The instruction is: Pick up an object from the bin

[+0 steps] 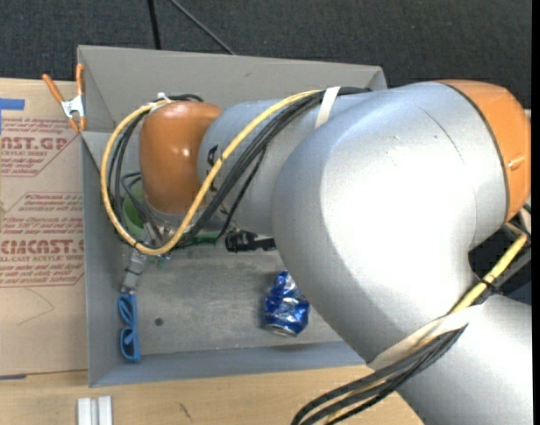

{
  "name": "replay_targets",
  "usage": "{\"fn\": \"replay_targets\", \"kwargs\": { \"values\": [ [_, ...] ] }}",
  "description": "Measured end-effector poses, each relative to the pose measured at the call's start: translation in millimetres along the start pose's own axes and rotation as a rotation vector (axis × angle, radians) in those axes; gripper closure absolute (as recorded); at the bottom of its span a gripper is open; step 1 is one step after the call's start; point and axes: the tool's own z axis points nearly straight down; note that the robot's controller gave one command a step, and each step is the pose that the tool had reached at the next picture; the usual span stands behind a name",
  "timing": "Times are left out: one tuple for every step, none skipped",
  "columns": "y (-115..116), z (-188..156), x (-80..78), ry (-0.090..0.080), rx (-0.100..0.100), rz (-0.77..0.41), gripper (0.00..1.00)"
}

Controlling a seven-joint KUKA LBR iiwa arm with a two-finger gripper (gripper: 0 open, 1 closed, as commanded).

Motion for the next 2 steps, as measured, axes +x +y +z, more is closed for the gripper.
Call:
{"fn": "replay_targets", "kwargs": {
  "values": [
    [3,-6,-3.4,-0.012,-0.013,0.001,1.0],
    [5,-59,-4.3,-0.003,-0.004,-0.001,1.0]
  ]
}}
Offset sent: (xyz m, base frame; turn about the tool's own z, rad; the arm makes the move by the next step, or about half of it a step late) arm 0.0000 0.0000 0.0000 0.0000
